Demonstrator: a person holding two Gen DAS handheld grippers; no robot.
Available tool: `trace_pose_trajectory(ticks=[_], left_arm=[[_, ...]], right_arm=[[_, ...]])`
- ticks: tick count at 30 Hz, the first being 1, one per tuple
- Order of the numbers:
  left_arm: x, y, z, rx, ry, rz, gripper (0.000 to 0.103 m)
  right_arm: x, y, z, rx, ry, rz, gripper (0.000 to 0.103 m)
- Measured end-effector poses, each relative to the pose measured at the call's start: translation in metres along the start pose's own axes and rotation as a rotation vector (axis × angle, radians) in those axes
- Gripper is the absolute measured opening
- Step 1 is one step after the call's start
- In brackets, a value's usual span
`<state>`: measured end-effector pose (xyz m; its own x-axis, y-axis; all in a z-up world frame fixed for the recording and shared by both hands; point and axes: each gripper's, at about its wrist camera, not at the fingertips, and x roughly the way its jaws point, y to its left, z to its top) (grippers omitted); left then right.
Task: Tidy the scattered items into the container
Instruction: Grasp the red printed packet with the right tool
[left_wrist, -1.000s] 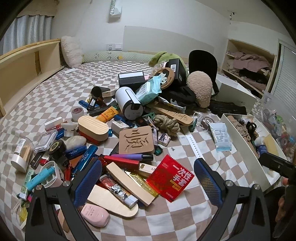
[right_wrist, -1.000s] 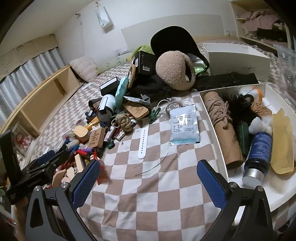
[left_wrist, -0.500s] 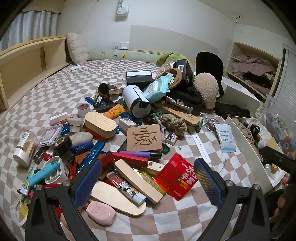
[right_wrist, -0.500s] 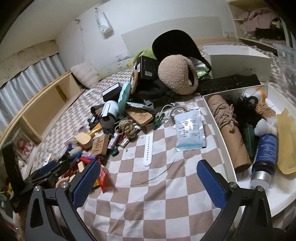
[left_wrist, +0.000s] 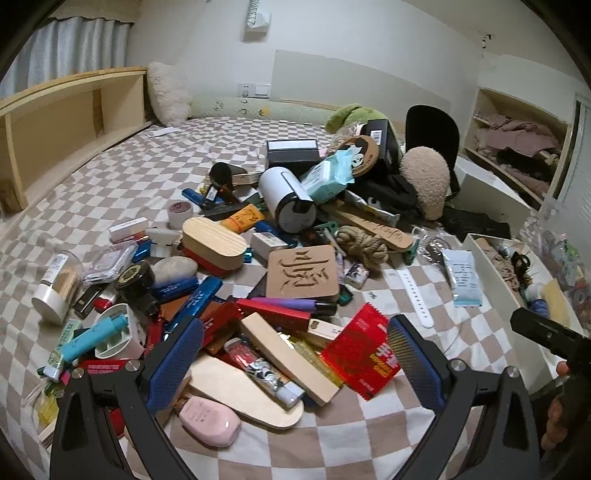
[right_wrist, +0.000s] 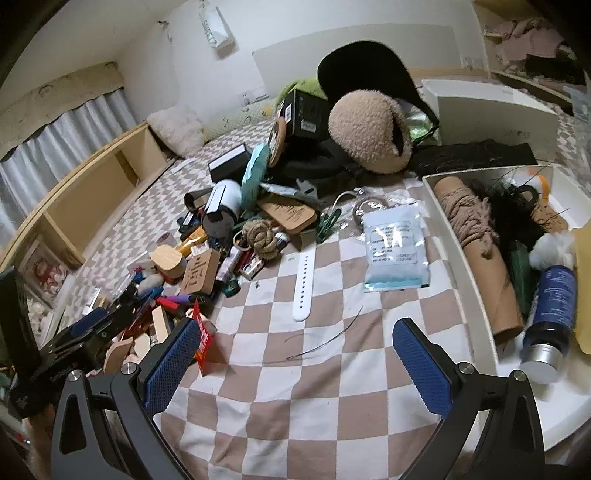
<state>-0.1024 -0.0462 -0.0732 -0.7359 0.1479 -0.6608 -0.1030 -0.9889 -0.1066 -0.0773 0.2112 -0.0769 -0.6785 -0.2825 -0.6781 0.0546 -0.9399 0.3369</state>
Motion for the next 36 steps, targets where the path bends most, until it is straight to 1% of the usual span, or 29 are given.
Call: trace_pose_trajectory(ticks=[5, 14, 15, 16, 18, 19, 20, 24, 27, 28, 30, 31, 32, 33, 34, 35, 36], left_arm=[[0.002, 0.005, -0.004, -0.005, -0.009, 0.037, 0.100], [0.005, 0.018, -0.003, -0.042, -0.004, 0.052, 0.100], [0.005, 0.019, -0.003, -0.046, -0.004, 0.055, 0.100], [0.005, 0.020, -0.003, -0.050, -0.004, 0.059, 0.100], [0.006, 0.024, -0.002, -0.063, -0.001, 0.062, 0.100], [0.006, 0.026, -0.002, -0.074, -0.001, 0.065, 0.100], [0.006, 0.029, -0.002, -0.081, -0.002, 0.072, 0.100], [0.009, 0.041, -0.004, -0.121, 0.005, 0.101, 0.100], [0.014, 0.052, -0.006, -0.162, 0.021, 0.120, 0.100], [0.015, 0.055, -0.006, -0.177, 0.026, 0.125, 0.100], [0.016, 0.063, -0.008, -0.209, 0.031, 0.136, 0.100], [0.016, 0.066, -0.008, -0.224, 0.033, 0.140, 0.100], [0.016, 0.069, -0.009, -0.239, 0.031, 0.133, 0.100], [0.016, 0.072, -0.009, -0.254, 0.030, 0.127, 0.100], [0.015, 0.075, -0.010, -0.269, 0.029, 0.121, 0.100], [0.015, 0.077, -0.010, -0.282, 0.027, 0.114, 0.100], [0.014, 0.075, -0.010, -0.275, 0.023, 0.100, 0.100]], right_arm=[[0.018, 0.005, 0.000, -0.036, 0.053, 0.030, 0.103], [0.043, 0.030, 0.000, -0.153, 0.102, 0.087, 0.103], [0.046, 0.033, 0.001, -0.163, 0.106, 0.102, 0.101], [0.048, 0.036, 0.001, -0.174, 0.110, 0.118, 0.096], [0.053, 0.042, 0.002, -0.194, 0.127, 0.143, 0.095], [0.055, 0.045, 0.003, -0.205, 0.134, 0.153, 0.091], [0.058, 0.049, 0.004, -0.219, 0.138, 0.162, 0.084], [0.074, 0.064, 0.004, -0.255, 0.187, 0.213, 0.077], [0.088, 0.075, 0.001, -0.282, 0.228, 0.239, 0.066], [0.092, 0.078, 0.000, -0.292, 0.240, 0.242, 0.060], [0.100, 0.082, -0.002, -0.298, 0.263, 0.254, 0.058], [0.103, 0.084, -0.004, -0.295, 0.272, 0.266, 0.053], [0.105, 0.085, -0.006, -0.294, 0.280, 0.274, 0.047], [0.107, 0.086, -0.008, -0.292, 0.289, 0.283, 0.044], [0.109, 0.087, -0.010, -0.292, 0.296, 0.290, 0.039], [0.110, 0.088, -0.012, -0.294, 0.302, 0.293, 0.031], [0.110, 0.088, -0.014, -0.295, 0.309, 0.296, 0.027]])
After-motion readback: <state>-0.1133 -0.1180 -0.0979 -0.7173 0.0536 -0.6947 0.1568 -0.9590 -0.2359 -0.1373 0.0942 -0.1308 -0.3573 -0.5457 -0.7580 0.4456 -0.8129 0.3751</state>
